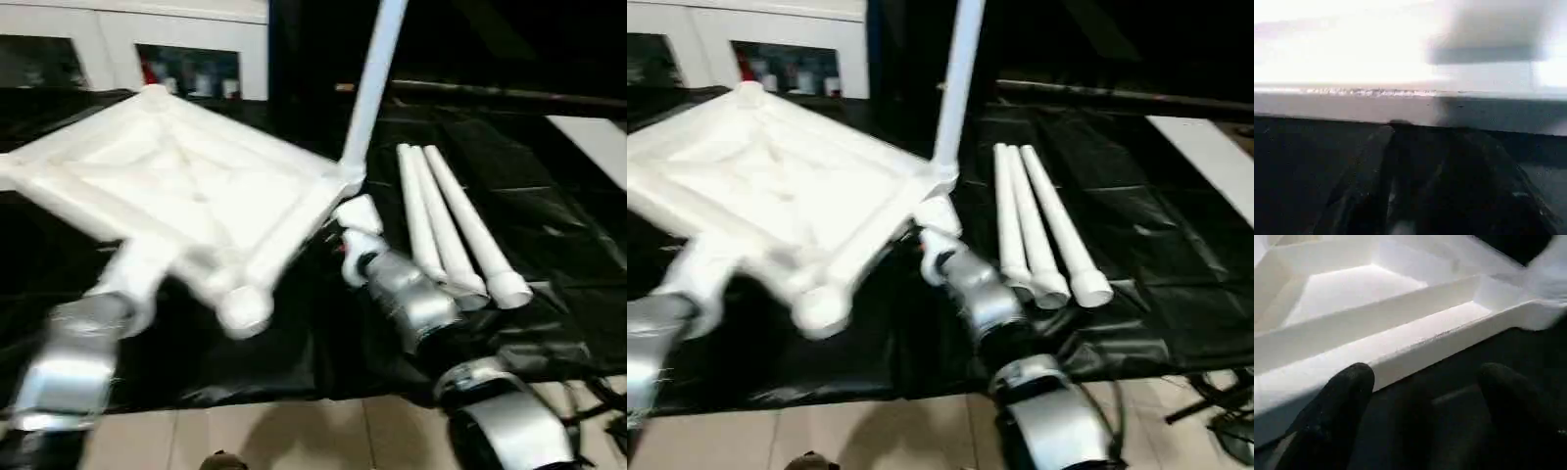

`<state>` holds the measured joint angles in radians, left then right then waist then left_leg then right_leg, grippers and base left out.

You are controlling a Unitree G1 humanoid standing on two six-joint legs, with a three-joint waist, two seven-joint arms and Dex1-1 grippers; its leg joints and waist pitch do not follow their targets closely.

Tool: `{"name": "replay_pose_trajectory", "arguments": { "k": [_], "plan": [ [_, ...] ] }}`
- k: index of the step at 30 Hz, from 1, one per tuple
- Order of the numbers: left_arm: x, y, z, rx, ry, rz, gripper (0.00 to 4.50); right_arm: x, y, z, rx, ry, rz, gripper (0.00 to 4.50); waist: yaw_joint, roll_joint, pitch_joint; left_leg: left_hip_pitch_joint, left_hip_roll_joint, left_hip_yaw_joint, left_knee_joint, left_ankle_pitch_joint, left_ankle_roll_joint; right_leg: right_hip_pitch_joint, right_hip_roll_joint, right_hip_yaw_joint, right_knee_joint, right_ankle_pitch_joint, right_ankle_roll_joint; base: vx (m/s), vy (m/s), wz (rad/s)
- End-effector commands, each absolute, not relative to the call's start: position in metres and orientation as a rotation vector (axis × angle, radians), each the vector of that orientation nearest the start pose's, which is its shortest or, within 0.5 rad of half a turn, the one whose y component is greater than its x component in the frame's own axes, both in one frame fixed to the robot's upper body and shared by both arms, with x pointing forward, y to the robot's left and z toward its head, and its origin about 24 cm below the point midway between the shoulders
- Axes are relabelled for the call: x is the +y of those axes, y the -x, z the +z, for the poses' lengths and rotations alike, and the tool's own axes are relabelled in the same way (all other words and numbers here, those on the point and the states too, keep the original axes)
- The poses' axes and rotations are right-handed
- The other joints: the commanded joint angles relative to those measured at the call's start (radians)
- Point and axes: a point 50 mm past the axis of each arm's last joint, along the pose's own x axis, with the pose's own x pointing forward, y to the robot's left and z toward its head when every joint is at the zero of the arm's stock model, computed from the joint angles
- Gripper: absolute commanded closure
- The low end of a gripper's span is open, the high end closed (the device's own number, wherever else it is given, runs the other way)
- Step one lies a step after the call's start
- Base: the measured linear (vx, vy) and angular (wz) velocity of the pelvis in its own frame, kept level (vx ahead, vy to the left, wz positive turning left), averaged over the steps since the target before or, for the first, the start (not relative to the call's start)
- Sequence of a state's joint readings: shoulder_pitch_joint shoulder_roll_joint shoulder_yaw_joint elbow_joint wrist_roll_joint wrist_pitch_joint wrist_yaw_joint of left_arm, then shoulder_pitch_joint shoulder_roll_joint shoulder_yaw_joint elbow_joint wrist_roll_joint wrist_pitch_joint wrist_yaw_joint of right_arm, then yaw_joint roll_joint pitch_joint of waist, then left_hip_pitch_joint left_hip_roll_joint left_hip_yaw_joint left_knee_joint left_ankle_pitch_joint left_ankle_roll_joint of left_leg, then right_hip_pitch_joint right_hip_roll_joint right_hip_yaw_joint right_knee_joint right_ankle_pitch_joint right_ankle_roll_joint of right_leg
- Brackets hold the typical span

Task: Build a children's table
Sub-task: Rotate table base, then pick table leg

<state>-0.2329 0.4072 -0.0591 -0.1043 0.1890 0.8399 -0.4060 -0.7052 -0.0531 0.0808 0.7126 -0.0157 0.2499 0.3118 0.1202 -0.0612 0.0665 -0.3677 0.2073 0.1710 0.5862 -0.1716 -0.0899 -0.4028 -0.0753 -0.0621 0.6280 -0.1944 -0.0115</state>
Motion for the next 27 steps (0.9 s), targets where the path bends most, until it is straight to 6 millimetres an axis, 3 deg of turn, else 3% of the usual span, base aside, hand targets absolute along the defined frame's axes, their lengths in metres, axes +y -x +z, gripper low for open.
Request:
{"name": "replay_pose_trajectory", "arguments": {
  "k": [1,3,4,5,6,7,8,12,17,19,22,27],
  "plan": [
    [0.189,-0.283,0.057,0.573,-0.475,-0.282,2.18,-0.1,-0.365,0.07,0.301,0.173,0.444,0.67,-0.009,0.033,-0.068,0.026,0.016,-0.001,-0.077,-0.281,-0.054,0.034,-0.047,0.048,-0.074,-0.129,-0.149,0.0,0.0,0.0],
    [0.184,-0.286,0.058,0.56,-0.474,-0.293,2.18,-0.106,-0.367,0.074,0.299,0.189,0.416,0.67,-0.012,0.034,-0.071,0.014,0.015,-0.005,-0.077,-0.248,-0.057,0.043,-0.051,0.047,-0.073,-0.13,-0.14,0.0,0.0,0.0],
    [0.169,-0.292,0.06,0.519,-0.471,-0.331,2.18,-0.121,-0.371,0.084,0.305,0.197,0.356,0.67,-0.017,0.029,-0.073,0.012,0.013,-0.005,-0.074,-0.228,-0.055,0.045,-0.049,0.047,-0.071,-0.107,-0.144,0.0,0.0,0.0],
    [0.168,-0.292,0.06,0.518,-0.471,-0.332,2.18,-0.121,-0.371,0.084,0.305,0.197,0.355,0.67,-0.017,0.029,-0.073,0.012,0.013,-0.005,-0.074,-0.228,-0.055,0.045,-0.049,0.047,-0.071,-0.107,-0.144,0.0,0.0,0.0],
    [0.156,-0.296,0.061,0.493,-0.466,-0.362,2.11,-0.132,-0.374,0.09,0.323,0.192,0.303,0.4,-0.015,0.028,-0.074,0.012,0.012,-0.004,-0.07,-0.197,-0.049,0.047,-0.048,0.046,-0.067,-0.068,-0.152,0.0,0.0,0.0],
    [0.152,-0.297,0.061,0.481,-0.473,-0.375,2.11,-0.136,-0.375,0.093,0.333,0.193,0.282,0.33,-0.013,0.053,-0.075,0.013,0.011,-0.006,-0.069,-0.193,-0.054,0.046,-0.048,0.046,-0.064,-0.055,-0.154,0.0,0.0,0.0],
    [0.152,-0.298,0.061,0.48,-0.475,-0.375,2.11,-0.137,-0.375,0.093,0.334,0.194,0.277,0.33,-0.019,0.039,-0.075,0.013,0.011,-0.003,-0.067,-0.192,-0.052,0.047,-0.044,0.045,-0.068,-0.033,-0.158,0.0,0.0,0.0],
    [0.151,-0.304,0.061,0.437,-0.539,-0.35,2.11,-0.153,-0.374,0.1,0.402,0.184,0.206,0.05,-0.024,0.036,-0.077,0.007,0.007,-0.004,-0.064,-0.157,-0.035,0.058,-0.046,0.044,-0.064,-0.023,-0.163,0.0,0.0,0.0],
    [0.16,-0.31,0.067,0.379,-0.589,-0.321,2.11,-0.163,-0.374,0.099,0.485,0.164,0.158,0.05,-0.033,0.039,-0.077,0.009,0.01,-0.003,-0.063,-0.157,-0.035,0.055,-0.048,0.043,-0.066,-0.057,-0.172,0.0,0.0,0.0],
    [0.155,-0.307,0.084,0.285,-0.547,-0.435,2.11,-0.175,-0.376,0.094,0.579,0.113,0.113,0.05,-0.034,0.034,-0.077,0.011,0.011,-0.002,-0.063,-0.167,-0.034,0.053,-0.049,0.043,-0.069,-0.081,-0.178,0.0,0.0,0.0],
    [0.144,-0.302,0.097,0.208,-0.502,-0.575,2.11,-0.177,-0.375,0.088,0.637,0.115,0.121,0.05,-0.028,0.036,-0.076,0.014,0.013,0.0,-0.062,-0.167,-0.04,0.049,-0.051,0.042,-0.064,-0.079,-0.197,0.0,0.0,0.0],
    [0.129,-0.292,0.108,0.156,-0.462,-0.74,2.11,-0.176,-0.373,0.083,0.68,0.119,0.129,0.05,-0.027,0.03,-0.076,0.008,0.012,0.004,-0.061,-0.136,-0.036,0.053,-0.053,0.043,-0.059,-0.05,-0.201,0.0,0.0,0.0]
  ]
}}
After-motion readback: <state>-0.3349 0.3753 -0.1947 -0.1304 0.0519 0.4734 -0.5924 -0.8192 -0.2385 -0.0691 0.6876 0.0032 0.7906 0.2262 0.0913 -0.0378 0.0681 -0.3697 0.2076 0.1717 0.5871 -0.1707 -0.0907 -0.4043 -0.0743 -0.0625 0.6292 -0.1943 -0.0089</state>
